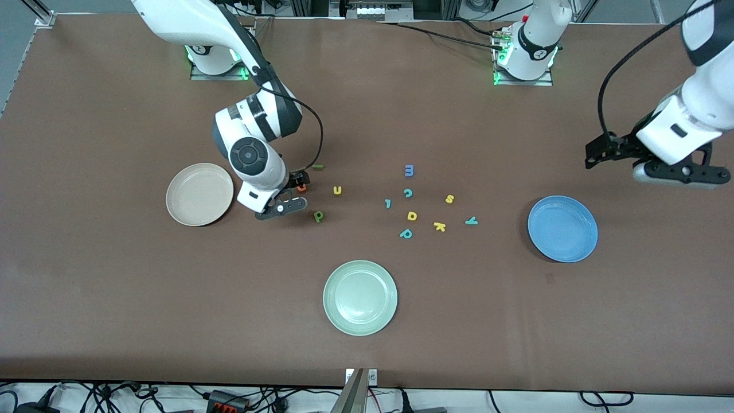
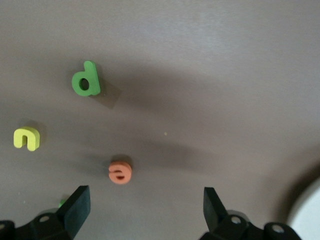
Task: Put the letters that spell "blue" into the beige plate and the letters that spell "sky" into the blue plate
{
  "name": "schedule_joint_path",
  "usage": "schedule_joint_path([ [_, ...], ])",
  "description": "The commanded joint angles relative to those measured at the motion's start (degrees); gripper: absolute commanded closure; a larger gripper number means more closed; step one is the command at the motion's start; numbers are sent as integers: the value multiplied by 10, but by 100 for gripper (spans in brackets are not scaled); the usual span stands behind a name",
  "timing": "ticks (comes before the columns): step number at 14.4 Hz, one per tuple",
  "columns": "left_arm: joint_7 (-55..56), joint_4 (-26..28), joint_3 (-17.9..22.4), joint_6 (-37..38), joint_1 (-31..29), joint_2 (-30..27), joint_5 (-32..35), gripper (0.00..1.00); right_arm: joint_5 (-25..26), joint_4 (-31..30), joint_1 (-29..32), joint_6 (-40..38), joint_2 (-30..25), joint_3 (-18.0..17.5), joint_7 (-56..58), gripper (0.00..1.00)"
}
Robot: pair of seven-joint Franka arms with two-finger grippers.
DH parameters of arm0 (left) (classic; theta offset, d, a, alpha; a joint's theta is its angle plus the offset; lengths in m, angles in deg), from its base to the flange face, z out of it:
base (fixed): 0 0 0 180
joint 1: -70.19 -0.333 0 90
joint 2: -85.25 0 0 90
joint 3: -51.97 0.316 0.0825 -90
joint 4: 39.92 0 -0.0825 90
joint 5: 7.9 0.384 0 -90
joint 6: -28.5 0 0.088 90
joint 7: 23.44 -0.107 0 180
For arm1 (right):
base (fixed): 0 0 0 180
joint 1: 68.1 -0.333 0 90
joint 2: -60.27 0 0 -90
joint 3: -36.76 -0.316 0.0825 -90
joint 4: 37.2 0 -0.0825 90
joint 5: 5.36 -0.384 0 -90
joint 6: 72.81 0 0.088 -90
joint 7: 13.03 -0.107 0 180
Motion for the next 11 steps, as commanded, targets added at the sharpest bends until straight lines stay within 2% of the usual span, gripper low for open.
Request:
schedule_joint_path([
  [1,-2,-16,-5,-44,13,64,-10,0,-7,-1,-18,15,17,3,-39,0],
  [3,-2,-16,-6,-80,25,106,-10,0,-7,-1,-26,15,26,3,-61,2],
  [5,17,-14,-6,-125,39,149,-9,0,-7,-2,-26,16,34,3,-63,8],
  [8,127,-10,-6,-181,71,197,-1,0,-8,-1,-33,22,48,3,-66,17],
  [9,165,-8,-4,-195,101,211,3,0,-7,-1,-33,24,55,3,-66,19],
  [11,245,-8,-5,-206,116,227,11,0,-8,2,-32,34,60,3,-66,23],
])
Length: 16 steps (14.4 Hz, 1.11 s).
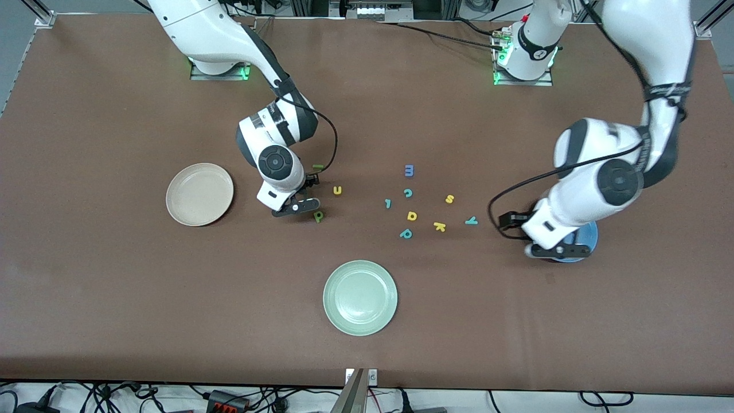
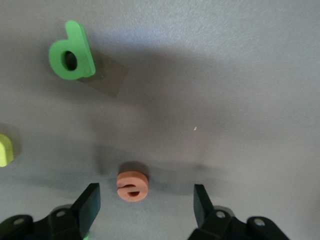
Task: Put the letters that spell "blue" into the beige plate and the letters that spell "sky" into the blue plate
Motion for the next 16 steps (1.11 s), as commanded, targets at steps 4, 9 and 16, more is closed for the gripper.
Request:
schedule_joint_path([
  [4,91,-16,3,-28,73,66,16,0,-28,4,-6,16,6,3,-7,29],
  [9,90,-15,3,-112,109,134,17,0,-30,4,-6,11,6,3,-7,38],
  [16,91,-12,3,-160,135,166,16,9,-31,3,-6,2,6,3,-7,59],
])
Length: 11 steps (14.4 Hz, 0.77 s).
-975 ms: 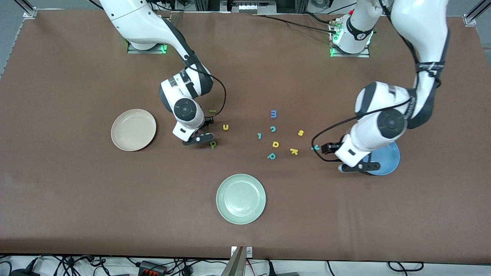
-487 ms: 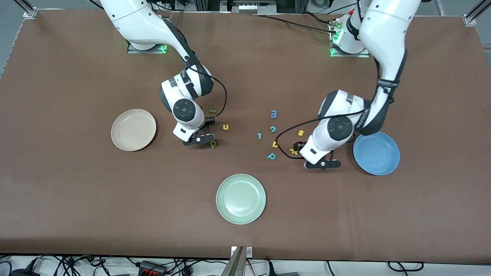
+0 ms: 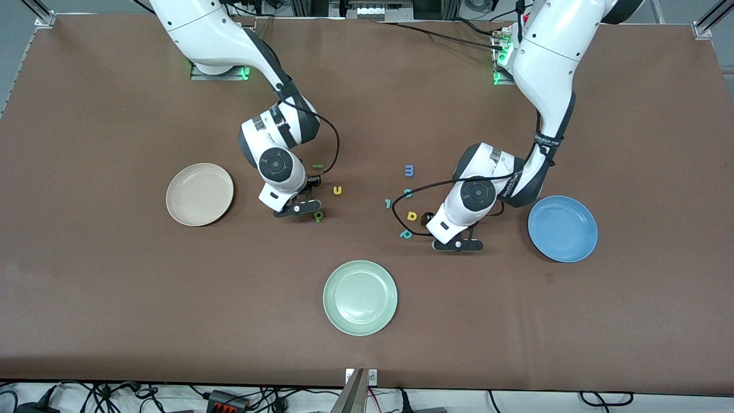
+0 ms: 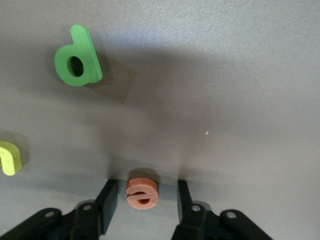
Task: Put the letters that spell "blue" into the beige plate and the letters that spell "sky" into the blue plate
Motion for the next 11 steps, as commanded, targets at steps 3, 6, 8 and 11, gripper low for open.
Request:
schedule_joint_path([
  [3,5,-6,5,-12,12,11,9,42,-15,2,-1,-19,0,2,-5,90],
  [6,5,-6,5,-10,10,10,9,74,-21,14,1,-33,-7,3,-1,97],
  [8,3,-7,5,-6,8,7,9,85,-21,27,9,-54,-23,8,2,96],
  [11,0,-10,11,22,4,-6,9,85,-18,33,78,-90,-63,18,29,95],
])
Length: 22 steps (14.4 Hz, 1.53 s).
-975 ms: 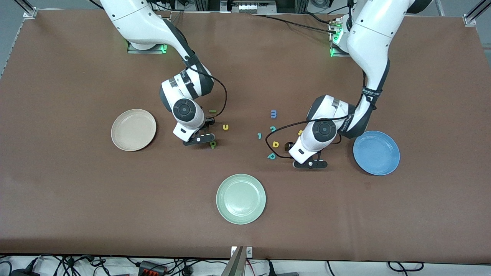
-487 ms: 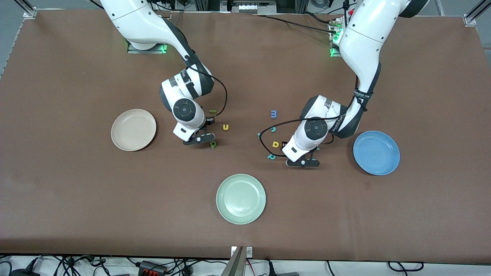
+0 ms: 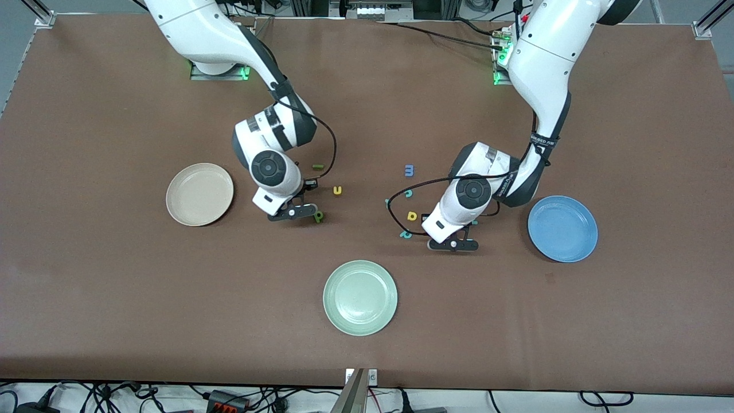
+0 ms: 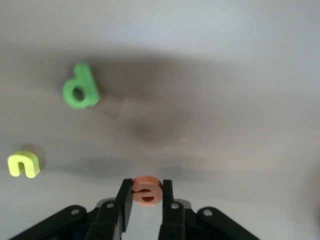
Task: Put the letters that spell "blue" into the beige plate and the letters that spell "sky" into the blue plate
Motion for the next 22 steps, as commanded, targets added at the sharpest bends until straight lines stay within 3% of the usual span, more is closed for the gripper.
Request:
schedule_joint_path([
  [1,-1,-9,10,46,-2,-17,9,85,-5,-7,88,-39,-40,0,42,95],
  [4,-19,-11,33,99,-12,-50,10,85,1,-17,141,-50,-44,9,48,95],
  [8,-106,-61,50,243,-68,-60,29,85,2,-67,155,-44,-44,45,56,95],
  [10,-111,-55,48,256,-98,-57,95,85,15,-90,157,-21,-40,59,76,95],
  [12,-113,-53,50,256,-129,-53,103,85,15,-102,169,-3,-31,62,88,93],
  [13,-126,-52,48,255,-153,-52,103,85,15,-102,172,-3,-30,62,92,75],
  [14,-165,-50,47,253,-168,-47,103,85,15,-101,176,-7,-32,62,90,22],
  [15,-204,-46,48,244,-181,-36,103,84,15,-101,175,-10,-39,62,87,0],
  [16,-222,-45,48,234,-191,-31,103,81,15,-99,172,-31,-53,62,83,0],
  [17,-224,-44,47,232,-200,-30,103,66,14,-96,169,-48,-65,61,78,0],
  [18,-222,-45,44,232,-199,-30,102,9,11,-96,162,-58,-79,57,63,0],
  [19,-215,-46,43,235,-195,-30,101,0,9,-96,149,-58,-85,55,38,0],
  [22,-212,-47,18,240,-190,-35,95,0,5,-98,101,-59,-92,54,33,0],
])
